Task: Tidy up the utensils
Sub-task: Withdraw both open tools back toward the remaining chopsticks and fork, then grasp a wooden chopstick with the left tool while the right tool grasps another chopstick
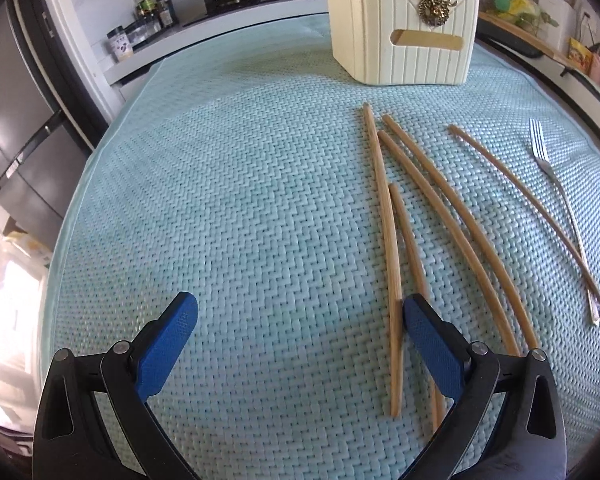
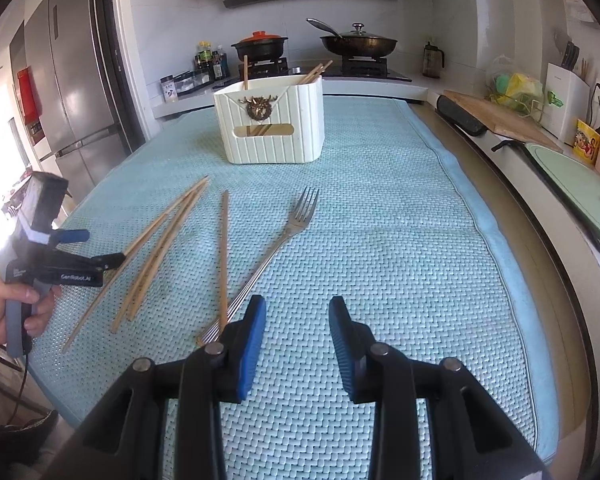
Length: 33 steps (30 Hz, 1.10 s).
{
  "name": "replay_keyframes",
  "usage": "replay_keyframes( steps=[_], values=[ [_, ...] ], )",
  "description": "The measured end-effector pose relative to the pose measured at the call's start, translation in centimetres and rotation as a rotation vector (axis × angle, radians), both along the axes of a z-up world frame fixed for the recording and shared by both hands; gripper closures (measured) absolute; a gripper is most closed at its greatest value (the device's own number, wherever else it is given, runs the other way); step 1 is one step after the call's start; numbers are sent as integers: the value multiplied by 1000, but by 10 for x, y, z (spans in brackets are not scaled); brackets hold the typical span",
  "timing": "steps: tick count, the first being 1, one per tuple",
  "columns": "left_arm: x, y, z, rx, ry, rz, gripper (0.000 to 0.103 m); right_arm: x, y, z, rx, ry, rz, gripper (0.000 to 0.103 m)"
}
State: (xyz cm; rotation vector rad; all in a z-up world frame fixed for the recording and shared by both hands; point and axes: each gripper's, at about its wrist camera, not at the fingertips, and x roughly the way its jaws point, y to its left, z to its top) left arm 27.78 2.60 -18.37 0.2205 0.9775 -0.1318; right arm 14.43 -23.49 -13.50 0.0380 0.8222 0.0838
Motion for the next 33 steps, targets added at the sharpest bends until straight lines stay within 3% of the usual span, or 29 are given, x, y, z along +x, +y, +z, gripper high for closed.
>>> replay_keyframes(
  steps=[9,15,22,27,29,31,33],
  values=[
    [60,-17,-1,-37,37,-31,2,56,37,-13,24,101,188,70],
    [94,-28,0,-65,68,-49,6,111,50,-26,53,157,233,69],
    [119,-38,4,-104,115,-54,25,170,70,-50,54,249,288,69],
    [122,-46,7,-90,123,-66,31,201,85,-61,-9,273,275,70],
    [122,-47,8,-98,129,-72,40,212,90,-62,-11,285,261,71],
    [118,-51,10,-100,129,-81,50,219,94,-62,-22,300,244,88],
    [113,-56,11,-101,125,-96,64,222,96,-63,-26,304,236,96]
  ],
)
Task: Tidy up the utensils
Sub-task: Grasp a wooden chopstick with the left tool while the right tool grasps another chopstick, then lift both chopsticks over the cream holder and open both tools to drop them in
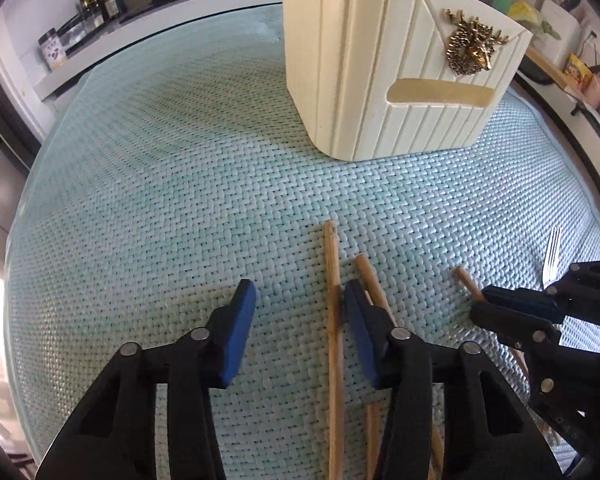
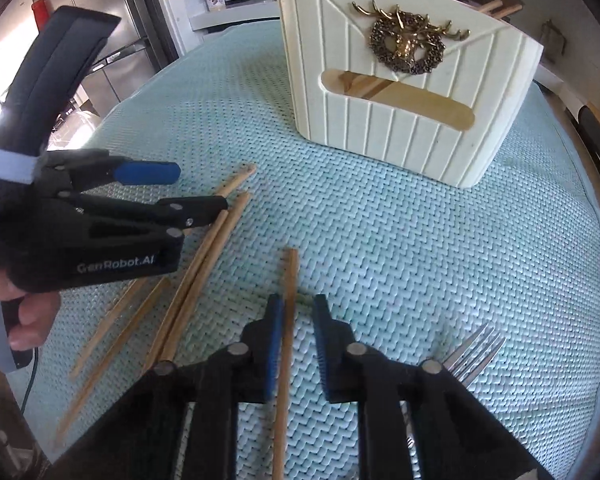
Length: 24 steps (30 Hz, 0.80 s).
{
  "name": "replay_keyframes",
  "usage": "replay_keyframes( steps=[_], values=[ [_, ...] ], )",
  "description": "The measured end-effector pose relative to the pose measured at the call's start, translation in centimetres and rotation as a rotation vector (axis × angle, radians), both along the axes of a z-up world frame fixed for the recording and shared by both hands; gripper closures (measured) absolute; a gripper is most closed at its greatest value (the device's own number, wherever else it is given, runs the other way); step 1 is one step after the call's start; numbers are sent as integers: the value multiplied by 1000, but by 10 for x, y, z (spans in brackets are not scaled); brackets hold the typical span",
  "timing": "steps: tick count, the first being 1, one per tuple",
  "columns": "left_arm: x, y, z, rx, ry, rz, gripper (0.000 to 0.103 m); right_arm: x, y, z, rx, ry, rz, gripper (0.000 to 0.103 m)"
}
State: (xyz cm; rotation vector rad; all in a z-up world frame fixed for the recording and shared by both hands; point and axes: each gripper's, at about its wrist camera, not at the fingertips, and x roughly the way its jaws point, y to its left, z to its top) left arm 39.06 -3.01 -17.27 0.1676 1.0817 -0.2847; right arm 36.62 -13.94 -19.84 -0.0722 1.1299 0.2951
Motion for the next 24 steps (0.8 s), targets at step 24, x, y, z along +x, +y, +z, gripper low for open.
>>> replay_keyframes(
  steps=[24],
  values=[
    [-81,41,115,-237,-315,34,98,-80,-68,134,314,-307,-86,97]
  ],
)
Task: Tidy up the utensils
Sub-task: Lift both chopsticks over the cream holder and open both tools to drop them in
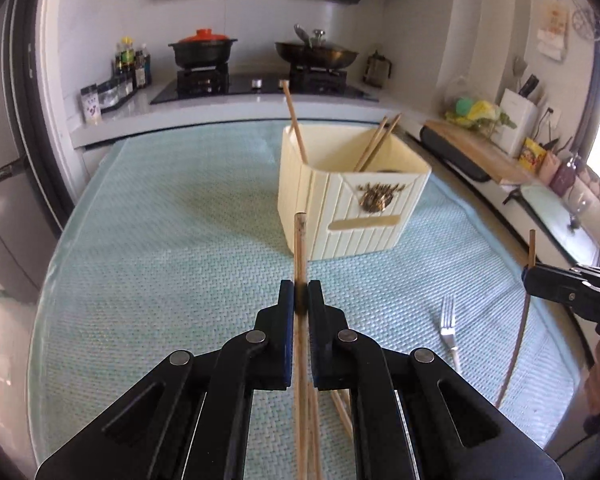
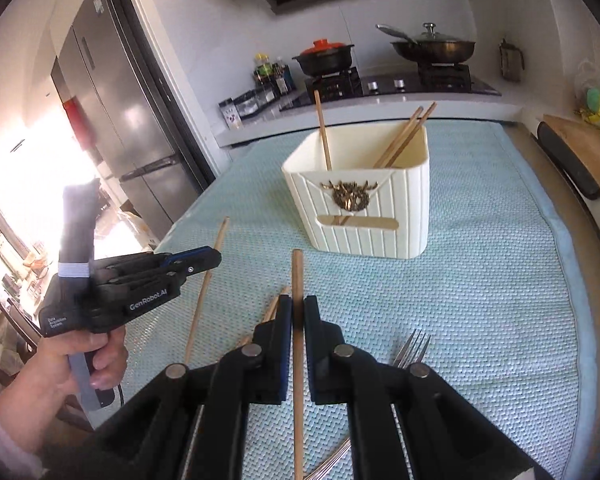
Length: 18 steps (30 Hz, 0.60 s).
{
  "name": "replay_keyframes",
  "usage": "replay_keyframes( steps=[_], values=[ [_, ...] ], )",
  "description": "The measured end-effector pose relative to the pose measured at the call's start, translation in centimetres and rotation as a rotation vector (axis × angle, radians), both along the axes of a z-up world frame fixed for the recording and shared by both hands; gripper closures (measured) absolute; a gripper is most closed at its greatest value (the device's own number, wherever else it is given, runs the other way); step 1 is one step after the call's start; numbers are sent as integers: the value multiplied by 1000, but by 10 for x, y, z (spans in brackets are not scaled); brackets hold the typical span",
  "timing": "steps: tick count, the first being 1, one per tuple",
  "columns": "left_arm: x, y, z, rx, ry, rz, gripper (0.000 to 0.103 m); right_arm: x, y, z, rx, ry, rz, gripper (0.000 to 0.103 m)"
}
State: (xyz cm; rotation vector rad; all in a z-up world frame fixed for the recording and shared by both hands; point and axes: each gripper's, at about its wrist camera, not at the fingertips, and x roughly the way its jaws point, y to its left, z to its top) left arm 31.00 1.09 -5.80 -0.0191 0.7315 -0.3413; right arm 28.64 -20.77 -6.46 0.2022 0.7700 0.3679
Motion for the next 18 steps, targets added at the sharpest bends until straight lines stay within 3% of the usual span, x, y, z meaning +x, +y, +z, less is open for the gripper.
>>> replay_keyframes(
  steps=[8,18],
  values=[
    [-33,30,33,-175,-98,27,99,-47,-11,44,3,-162,-33,97],
    [-47,25,76,-222,-196,17,99,-56,-10,73,-27,-269,-58,97]
  ],
)
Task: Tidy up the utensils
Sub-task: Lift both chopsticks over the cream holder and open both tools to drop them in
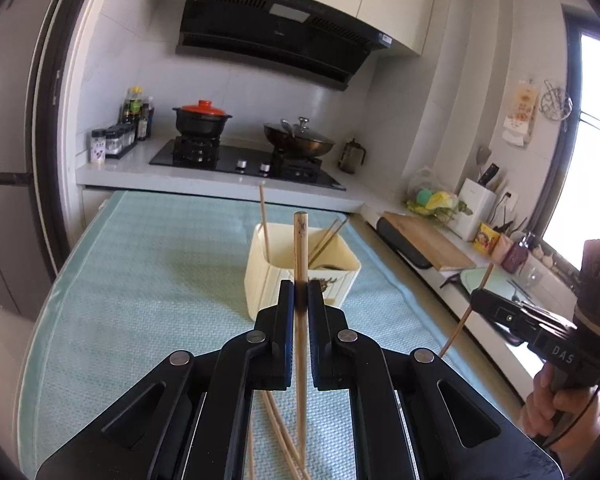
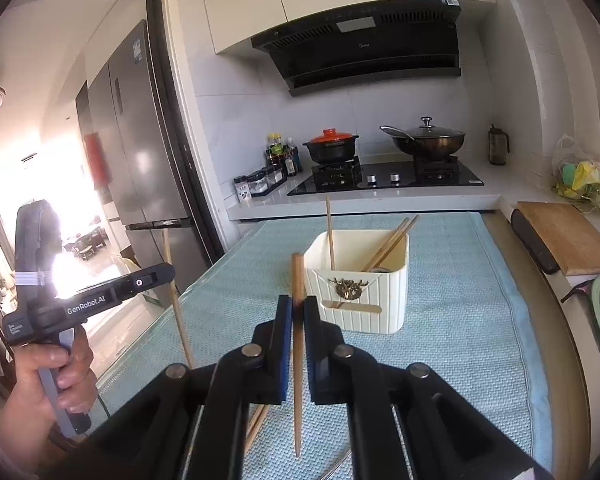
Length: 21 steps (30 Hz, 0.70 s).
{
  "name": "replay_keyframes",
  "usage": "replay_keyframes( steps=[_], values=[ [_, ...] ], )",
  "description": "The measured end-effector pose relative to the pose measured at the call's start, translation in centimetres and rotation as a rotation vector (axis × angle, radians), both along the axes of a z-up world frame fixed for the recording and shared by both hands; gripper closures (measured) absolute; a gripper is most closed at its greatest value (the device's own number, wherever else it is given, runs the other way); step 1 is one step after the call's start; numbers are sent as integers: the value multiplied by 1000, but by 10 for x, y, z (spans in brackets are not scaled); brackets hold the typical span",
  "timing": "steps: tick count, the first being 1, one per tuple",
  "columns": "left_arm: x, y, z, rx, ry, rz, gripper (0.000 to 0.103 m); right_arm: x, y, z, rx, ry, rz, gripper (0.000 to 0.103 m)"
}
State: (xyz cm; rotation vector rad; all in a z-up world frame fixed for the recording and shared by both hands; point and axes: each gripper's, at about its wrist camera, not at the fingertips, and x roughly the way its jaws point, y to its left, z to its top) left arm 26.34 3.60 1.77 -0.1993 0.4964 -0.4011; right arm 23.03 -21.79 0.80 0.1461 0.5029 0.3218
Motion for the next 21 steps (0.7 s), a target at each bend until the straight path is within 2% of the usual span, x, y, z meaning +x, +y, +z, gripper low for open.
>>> replay_keyframes(
  steps=[12,21],
  values=[
    [28,-7,32,17,-29,4,99,27,-16,14,-21,10,-18,97],
    [78,-23,94,27,-113,12,99,77,-29,72,-60,-82,-63,97]
  ],
)
